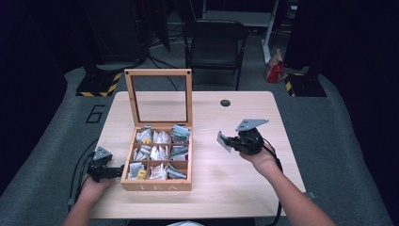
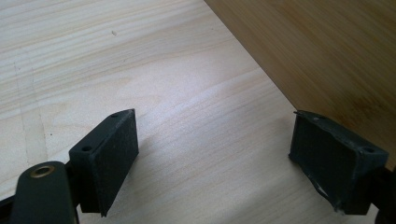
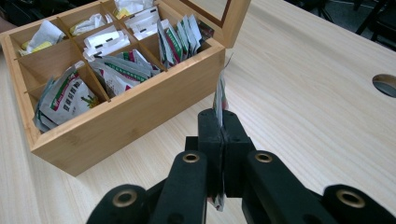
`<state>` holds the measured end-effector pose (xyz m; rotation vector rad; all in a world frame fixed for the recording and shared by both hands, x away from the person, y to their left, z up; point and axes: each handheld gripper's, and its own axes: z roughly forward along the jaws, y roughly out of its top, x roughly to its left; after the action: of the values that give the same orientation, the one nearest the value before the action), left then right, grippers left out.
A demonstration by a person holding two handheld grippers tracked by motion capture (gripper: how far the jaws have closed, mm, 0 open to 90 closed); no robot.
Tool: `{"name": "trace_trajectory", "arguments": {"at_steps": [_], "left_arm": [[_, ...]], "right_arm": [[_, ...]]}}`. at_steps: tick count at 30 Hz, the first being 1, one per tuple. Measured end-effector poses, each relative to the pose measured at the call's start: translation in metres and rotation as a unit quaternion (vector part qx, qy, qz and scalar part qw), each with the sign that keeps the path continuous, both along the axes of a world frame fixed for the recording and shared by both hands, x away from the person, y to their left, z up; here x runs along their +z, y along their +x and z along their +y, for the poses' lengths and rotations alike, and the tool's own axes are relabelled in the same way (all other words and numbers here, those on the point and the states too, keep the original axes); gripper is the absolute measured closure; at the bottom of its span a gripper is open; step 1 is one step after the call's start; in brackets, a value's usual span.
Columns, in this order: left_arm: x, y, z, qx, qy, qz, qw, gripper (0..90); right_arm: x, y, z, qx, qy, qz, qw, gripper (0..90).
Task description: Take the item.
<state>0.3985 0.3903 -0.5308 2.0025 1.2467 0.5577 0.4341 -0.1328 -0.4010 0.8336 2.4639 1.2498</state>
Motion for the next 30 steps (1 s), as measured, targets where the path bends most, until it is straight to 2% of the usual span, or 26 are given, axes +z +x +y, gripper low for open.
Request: {"name": "trace_trajectory", "arguments": {"at_steps": [30], "left_arm": [[0.0,0.0,0.0,0.0,0.0,0.0,1.0,15.0]], "right_arm": [[-0.051,-0.006,-0.015,-0.024,-0.013,0.025,0.9993,88.8]]}}
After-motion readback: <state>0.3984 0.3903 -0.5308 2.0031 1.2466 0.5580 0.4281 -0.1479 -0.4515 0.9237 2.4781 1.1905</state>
